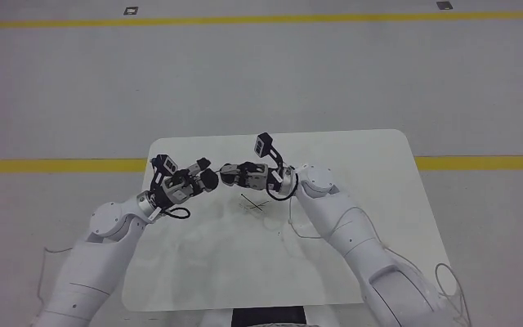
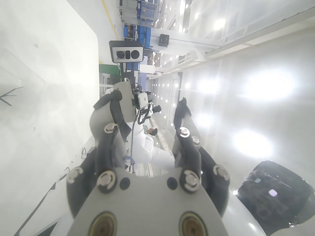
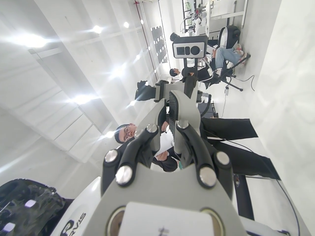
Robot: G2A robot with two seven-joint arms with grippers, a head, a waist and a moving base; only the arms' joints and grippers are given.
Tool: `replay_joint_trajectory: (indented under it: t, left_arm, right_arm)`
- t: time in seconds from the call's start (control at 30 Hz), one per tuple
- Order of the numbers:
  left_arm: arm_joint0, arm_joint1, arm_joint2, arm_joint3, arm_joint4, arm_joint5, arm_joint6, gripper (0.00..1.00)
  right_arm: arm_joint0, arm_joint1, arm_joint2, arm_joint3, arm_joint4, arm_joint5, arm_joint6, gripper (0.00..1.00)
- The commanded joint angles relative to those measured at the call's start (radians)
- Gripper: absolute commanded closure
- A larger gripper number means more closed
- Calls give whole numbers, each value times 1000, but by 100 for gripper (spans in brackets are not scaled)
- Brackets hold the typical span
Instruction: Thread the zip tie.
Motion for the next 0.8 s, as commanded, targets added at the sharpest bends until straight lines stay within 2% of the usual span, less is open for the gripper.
replay_joint_trajectory:
  t: [0.0, 0.07, 0.13, 0.23, 0.5, 0.77]
  left_arm:
    - [-1, 0, 1, 0, 0, 1, -1, 72]
    - [-2, -1, 1, 1, 1, 2, -2, 78]
    - [-4, -1, 3, 1, 3, 3, -4, 79]
    - [-6, -2, 5, 5, 3, 5, -11, 88]
    - [-10, -2, 11, 14, 14, 6, -22, 100]
    - [-12, -3, 12, 18, 21, 4, -15, 100]
  right_arm:
    - [1, 0, -4, 2, 1, 1, -1, 100]
    - [3, 0, -9, 4, 0, 2, 0, 100]
    - [6, 0, -13, 8, 0, 2, 0, 100]
    - [8, 0, -17, 13, 3, 0, -3, 100]
    - [14, 2, -21, 20, 14, -9, -3, 100]
    - [18, 7, -23, 18, 15, -19, -5, 100]
